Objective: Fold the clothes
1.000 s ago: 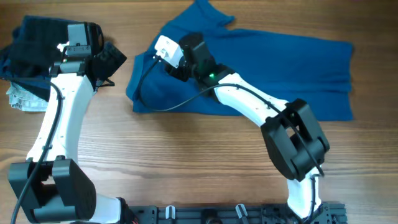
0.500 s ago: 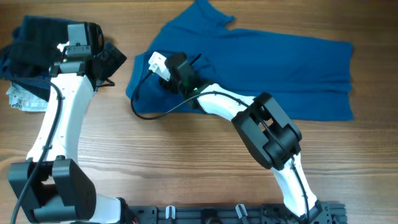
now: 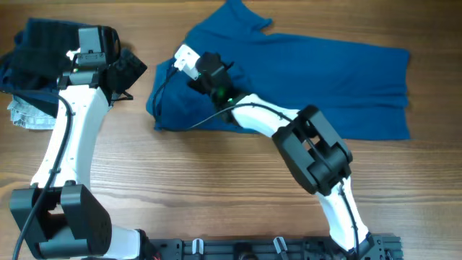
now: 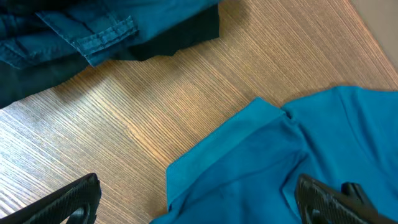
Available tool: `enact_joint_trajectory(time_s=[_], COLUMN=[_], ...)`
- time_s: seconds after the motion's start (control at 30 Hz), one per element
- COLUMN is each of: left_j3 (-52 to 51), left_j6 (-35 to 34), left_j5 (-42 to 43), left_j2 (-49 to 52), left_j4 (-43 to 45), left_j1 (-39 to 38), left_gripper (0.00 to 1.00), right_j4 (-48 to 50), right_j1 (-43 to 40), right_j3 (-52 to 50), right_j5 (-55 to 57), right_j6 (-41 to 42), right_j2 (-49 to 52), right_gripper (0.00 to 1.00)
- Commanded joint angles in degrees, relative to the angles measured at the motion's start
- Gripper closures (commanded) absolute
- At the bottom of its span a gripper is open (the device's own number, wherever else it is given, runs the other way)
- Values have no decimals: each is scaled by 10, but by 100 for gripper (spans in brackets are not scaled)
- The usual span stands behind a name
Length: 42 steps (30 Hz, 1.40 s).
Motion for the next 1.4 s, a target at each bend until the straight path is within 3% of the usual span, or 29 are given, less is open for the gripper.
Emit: enact_joint_trajectory(time_s=[0.0,0.07,0.2,0.23,0.37,0.4,0.5,0.53,0.57,0.6,0.7,0.73,0.8,0.93,1.23,1.33,1.37], left_j3=[5,5,5,5,5,5,5,5,5,5,5,5,5,5,5,5,5], left_j6=[1,1,1,1,-3,-3,2,16,16,26,148,204,287,289,541,546,581], left_j5=[-1,-1,-1,-1,0,1,15,81,103,113,113,113,113,115,113,106,104], left_j2=[-3,-3,-3,-3,-3,-3,-3,-2,5,18,52,64,81,110,190,199,202], left_j4=[1,1,1,1,4,31,93,99,101,104,113,114,116,118,203,229,229], left_j1=[3,3,3,3,3,3,3,-1,-9,-30,-85,-108,-140,-147,-155,-154,-155], left_gripper=[0,0,0,0,0,0,4,35,48,50,40,32,37,38,50,48,47], right_j4=[-15,-96,-316,-378,-547,-586,-667,-692,-702,-710,-713,-712,-709,-708,-708,-709,-708], right_j1=[-22,-11,-27,-48,-151,-194,-300,-341,-370,-401,-443,-452,-458,-457,-457,-457,-457], right_j3=[14,29,75,78,78,78,78,78,78,78,78,78,78,78,78,78,78], right_j5=[-23,17,37,37,37,37,37,37,37,37,29,28,28,28,28,28,28], right_j6=[3,20,211,259,308,312,311,311,312,311,312,312,312,312,312,312,312], right_j2=[11,-13,-98,-138,-247,-268,-279,-278,-278,-278,-278,-278,-278,-278,-278,-278,-278], right_gripper=[96,96,95,95,92,79,50,35,23,1,1,1,1,1,0,1,0])
